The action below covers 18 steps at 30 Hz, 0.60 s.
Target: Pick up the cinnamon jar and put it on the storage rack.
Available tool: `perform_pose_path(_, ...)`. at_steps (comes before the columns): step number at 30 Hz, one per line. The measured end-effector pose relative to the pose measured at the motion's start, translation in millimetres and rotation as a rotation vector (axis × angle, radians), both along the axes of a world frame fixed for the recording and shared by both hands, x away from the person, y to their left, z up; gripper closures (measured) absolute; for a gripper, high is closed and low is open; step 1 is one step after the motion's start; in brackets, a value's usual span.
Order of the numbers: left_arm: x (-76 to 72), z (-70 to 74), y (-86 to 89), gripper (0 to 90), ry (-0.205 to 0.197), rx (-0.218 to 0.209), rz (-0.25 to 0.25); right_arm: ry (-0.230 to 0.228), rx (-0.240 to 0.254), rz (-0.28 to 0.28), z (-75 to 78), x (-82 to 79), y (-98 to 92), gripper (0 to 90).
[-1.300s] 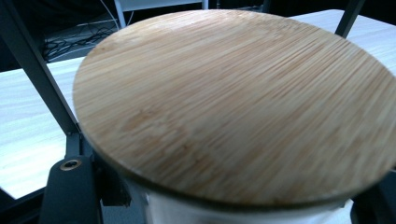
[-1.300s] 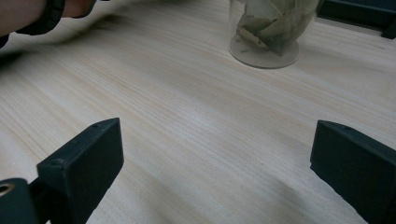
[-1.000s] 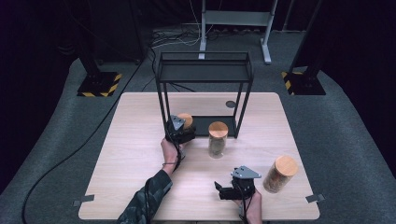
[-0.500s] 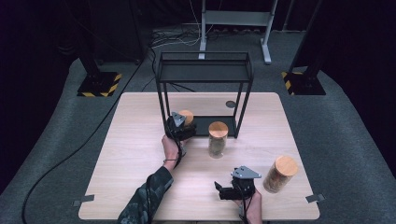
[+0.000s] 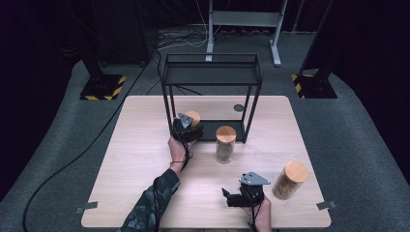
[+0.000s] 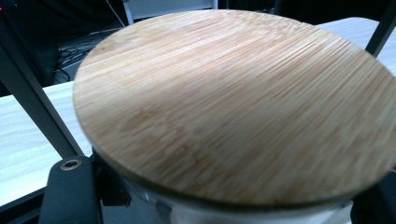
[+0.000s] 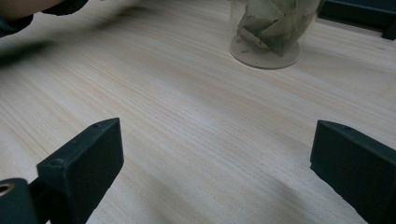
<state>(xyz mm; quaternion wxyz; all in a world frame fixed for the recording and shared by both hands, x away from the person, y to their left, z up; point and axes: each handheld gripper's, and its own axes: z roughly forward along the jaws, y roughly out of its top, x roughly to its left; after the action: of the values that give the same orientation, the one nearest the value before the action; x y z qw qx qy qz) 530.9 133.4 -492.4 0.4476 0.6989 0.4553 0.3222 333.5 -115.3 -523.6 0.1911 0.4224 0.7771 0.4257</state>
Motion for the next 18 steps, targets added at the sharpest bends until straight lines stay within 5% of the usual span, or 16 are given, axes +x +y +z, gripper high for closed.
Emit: perform_pose_path(18, 14.4, -9.2, -2.1, 25.3, -0.001, 0.013, 0.026, 0.0, 0.0, 0.003, 0.0, 0.0, 0.0, 2.1)
